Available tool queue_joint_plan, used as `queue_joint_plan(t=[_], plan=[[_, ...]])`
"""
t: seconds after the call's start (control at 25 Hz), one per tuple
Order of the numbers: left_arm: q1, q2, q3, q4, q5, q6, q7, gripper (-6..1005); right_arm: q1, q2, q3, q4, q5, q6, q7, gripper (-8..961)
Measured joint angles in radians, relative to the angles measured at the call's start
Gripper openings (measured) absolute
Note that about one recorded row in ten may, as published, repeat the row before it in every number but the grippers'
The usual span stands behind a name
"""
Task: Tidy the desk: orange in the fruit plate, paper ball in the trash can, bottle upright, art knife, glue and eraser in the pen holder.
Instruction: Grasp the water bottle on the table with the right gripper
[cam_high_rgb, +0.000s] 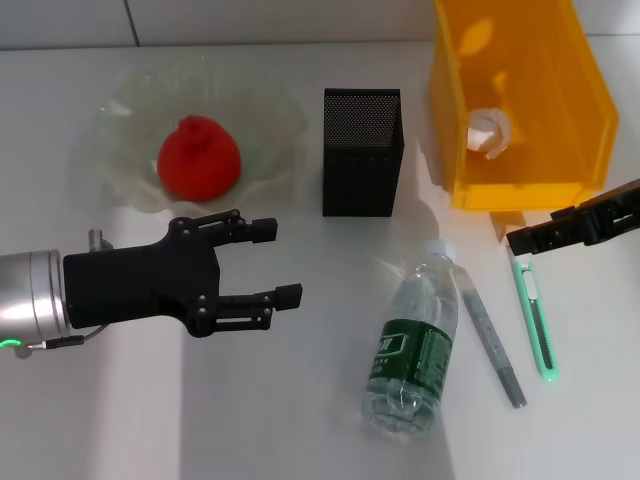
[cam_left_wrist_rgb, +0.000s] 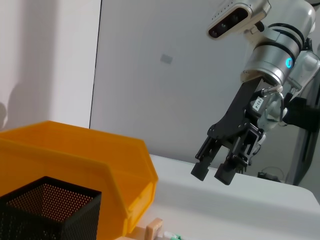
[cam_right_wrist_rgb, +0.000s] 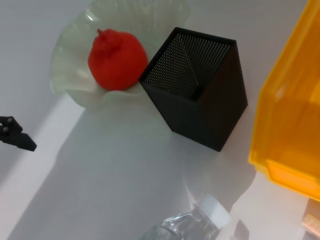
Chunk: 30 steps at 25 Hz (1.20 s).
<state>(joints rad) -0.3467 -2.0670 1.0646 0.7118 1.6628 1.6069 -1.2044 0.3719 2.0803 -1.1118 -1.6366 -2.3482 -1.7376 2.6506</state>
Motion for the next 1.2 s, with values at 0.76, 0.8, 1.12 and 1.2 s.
queue_joint_plan(t=[0.76, 0.8, 1.12, 1.2], plan=[[-0.010, -0.004, 0.042, 0.057, -0.001, 0.002, -0.132, 806, -0.123, -0.002, 0.214, 0.262, 0.308, 0.043, -0.469, 743], [-0.011, -0.004, 0.048, 0.062, 0.000, -0.001, -0.127, 806, -0.114, -0.003, 0.245, 0.288, 0.308, 0.035, -0.469, 743], [-0.002, -0.002, 0.052, 0.069, 0.000, 0.000, -0.118, 806, -0.104, -0.002, 0.247, 0.203, 0.296, -0.003, -0.355, 742], [0.001, -0.001, 0.052, 0.069, 0.000, 0.001, -0.118, 806, -0.091, -0.001, 0.220, 0.147, 0.260, -0.031, -0.238, 742]])
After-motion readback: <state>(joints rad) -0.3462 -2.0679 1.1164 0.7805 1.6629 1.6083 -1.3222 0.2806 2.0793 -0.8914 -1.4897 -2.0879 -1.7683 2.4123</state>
